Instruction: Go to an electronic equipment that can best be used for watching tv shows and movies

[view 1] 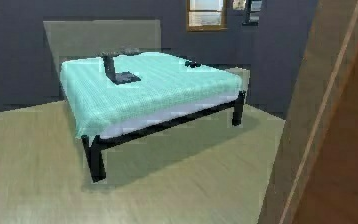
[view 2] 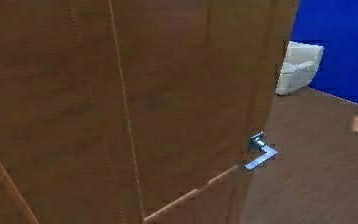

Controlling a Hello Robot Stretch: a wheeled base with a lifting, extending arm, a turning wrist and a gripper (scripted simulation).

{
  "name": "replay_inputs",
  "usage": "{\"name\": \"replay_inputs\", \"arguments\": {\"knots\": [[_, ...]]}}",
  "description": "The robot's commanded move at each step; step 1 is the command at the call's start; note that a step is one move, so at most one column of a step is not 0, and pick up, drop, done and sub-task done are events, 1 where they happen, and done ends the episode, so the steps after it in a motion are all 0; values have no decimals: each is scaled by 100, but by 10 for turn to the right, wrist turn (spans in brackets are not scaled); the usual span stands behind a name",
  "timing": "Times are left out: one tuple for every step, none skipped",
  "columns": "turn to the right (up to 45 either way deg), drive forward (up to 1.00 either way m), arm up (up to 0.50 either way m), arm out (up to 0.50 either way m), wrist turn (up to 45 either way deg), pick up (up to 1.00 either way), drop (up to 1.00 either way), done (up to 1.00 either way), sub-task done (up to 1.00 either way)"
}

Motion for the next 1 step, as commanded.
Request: {"name": "replay_inputs", "arguments": {"knots": [[-270, 0, 0, 0, 0, 0, 0, 0, 0]]}}
